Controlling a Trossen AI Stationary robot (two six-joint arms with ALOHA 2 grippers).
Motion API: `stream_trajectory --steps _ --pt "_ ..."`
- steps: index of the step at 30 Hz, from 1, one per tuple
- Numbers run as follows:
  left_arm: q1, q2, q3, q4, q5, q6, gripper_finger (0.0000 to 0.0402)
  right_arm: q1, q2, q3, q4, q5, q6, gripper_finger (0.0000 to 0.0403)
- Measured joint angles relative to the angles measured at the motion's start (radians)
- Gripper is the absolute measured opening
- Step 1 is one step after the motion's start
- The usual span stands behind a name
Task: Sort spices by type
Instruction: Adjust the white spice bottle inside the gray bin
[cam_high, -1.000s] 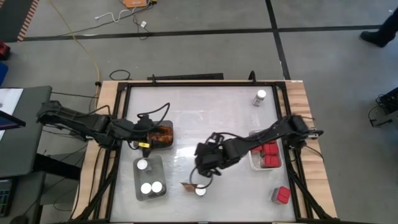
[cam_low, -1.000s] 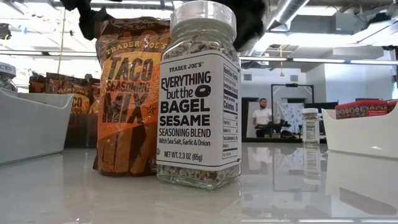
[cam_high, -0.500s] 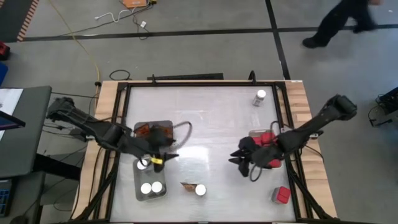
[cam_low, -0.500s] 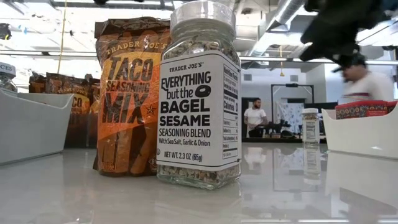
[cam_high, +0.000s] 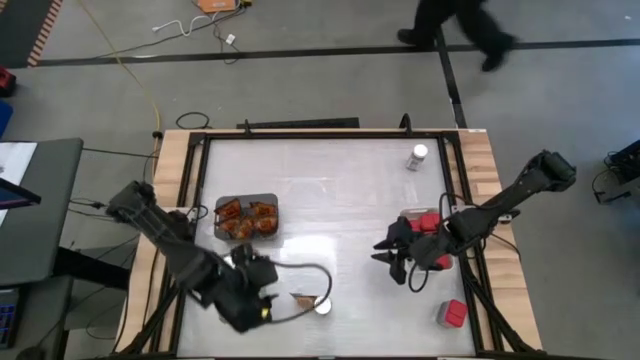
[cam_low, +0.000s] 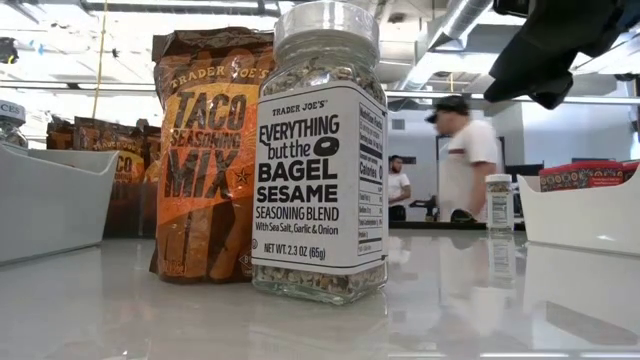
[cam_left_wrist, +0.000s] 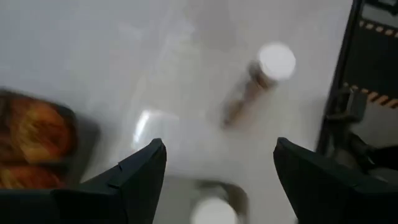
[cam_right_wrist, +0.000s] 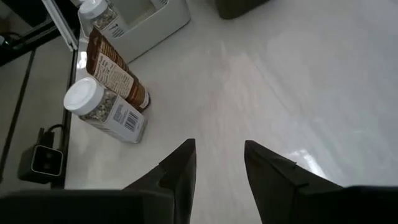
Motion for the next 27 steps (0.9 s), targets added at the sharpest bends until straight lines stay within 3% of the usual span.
stream_trajectory --steps 8,27 --pt "-0.073 0.069 -0.004 -0.036 0.077 -0.172 0.0286 -0.003 0.0 0.0 -0.001 -0.002 -0.046 0.0162" --pt "-0.083 0.072 -0.177 0.04 0.204 -0.141 0.0286 -0.007 0.001 0.0 -0.001 -0.002 -0.038 0.0162"
